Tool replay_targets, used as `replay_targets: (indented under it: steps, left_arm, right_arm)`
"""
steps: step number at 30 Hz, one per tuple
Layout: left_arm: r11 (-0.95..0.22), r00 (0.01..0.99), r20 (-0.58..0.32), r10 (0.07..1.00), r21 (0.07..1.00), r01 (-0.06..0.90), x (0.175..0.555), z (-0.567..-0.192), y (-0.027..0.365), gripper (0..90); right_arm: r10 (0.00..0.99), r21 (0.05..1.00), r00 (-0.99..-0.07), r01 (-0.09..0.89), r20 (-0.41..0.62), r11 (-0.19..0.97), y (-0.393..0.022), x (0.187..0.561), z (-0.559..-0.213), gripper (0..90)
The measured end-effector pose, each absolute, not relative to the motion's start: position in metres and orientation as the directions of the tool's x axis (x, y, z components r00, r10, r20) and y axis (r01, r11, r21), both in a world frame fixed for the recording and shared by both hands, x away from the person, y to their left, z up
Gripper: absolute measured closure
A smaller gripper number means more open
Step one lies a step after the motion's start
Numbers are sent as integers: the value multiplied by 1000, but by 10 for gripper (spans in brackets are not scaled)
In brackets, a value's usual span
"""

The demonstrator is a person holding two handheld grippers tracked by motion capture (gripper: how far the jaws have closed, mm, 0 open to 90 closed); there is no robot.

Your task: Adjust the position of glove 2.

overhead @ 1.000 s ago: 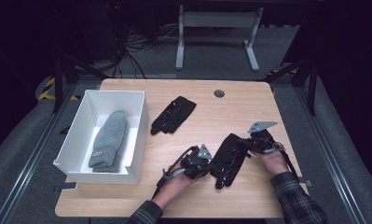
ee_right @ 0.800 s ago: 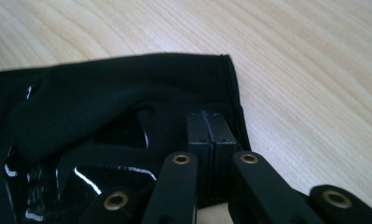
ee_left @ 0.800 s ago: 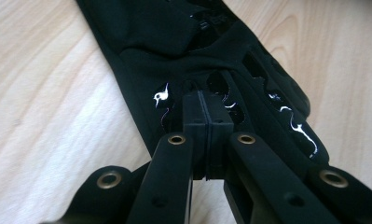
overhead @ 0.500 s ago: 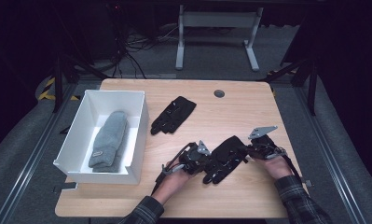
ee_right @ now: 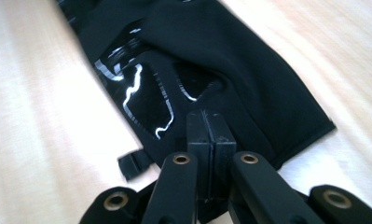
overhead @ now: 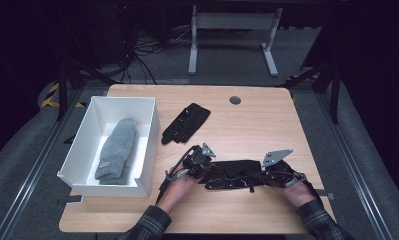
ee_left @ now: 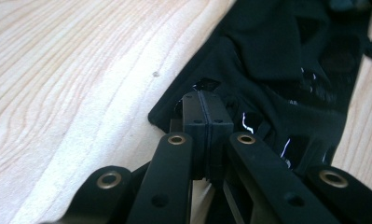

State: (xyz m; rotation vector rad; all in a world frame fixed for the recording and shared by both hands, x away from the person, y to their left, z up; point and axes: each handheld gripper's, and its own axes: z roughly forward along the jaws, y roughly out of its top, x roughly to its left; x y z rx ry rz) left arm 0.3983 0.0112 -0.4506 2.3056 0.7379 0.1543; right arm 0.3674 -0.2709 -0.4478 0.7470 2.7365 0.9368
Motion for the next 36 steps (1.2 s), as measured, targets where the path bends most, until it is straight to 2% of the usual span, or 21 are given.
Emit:
replay_targets:
  steps: [8, 19, 25, 36]
  left_arm:
    - [-574, 865, -149, 479, 693, 437, 370, -430, 17, 900]
    - [-629, 887, -201, 415, 641, 439, 350, -449, 7, 900]
    - [-654, 880, -161, 447, 612, 445, 353, -453, 3, 900]
    - [-645, 854, -115, 507, 606, 465, 376, -452, 0, 900]
  right_arm:
    - [535, 667, -844, 384, -26, 638, -272, 378, -433, 900]
    - [603, 663, -797, 426, -48, 616, -270, 421, -442, 900]
    - [601, 643, -799, 442, -35, 626, -273, 421, -448, 900]
    - [553, 619, -833, 426, -15, 660, -279, 394, -447, 900]
